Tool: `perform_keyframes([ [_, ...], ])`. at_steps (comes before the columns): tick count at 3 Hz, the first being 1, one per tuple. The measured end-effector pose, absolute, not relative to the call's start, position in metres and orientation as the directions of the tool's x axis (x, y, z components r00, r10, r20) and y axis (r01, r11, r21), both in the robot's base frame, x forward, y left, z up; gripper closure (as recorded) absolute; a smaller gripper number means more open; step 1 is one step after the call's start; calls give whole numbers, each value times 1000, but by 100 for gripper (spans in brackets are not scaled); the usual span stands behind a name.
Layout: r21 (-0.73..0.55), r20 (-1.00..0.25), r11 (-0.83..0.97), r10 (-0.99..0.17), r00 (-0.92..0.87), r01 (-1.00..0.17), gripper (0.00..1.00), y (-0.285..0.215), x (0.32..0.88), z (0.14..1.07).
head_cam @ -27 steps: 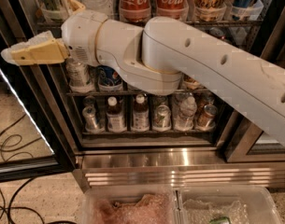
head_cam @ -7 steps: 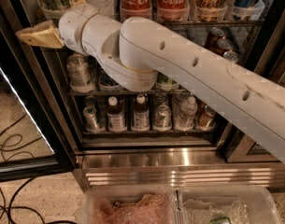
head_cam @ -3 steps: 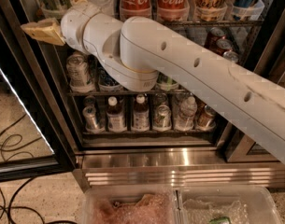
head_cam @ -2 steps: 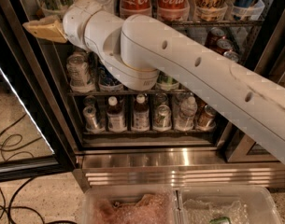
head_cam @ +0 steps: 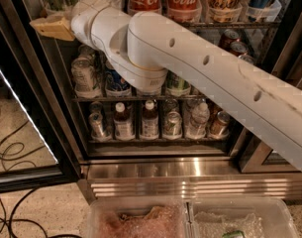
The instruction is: Pick green can from top shelf of fridge
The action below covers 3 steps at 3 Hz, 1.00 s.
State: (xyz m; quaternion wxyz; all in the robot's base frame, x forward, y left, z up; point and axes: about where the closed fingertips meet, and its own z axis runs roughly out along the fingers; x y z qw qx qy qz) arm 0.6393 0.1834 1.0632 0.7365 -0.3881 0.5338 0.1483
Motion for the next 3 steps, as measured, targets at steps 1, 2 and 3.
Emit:
perform_keyframes([
  [1,-419,-900,644,-201,386,-640,16,190,647,1061],
  [2,-425,-898,628,-205,389,-652,11,199,653,1059],
  [3,-427,-897,624,-200,394,-655,12,205,659,1062],
])
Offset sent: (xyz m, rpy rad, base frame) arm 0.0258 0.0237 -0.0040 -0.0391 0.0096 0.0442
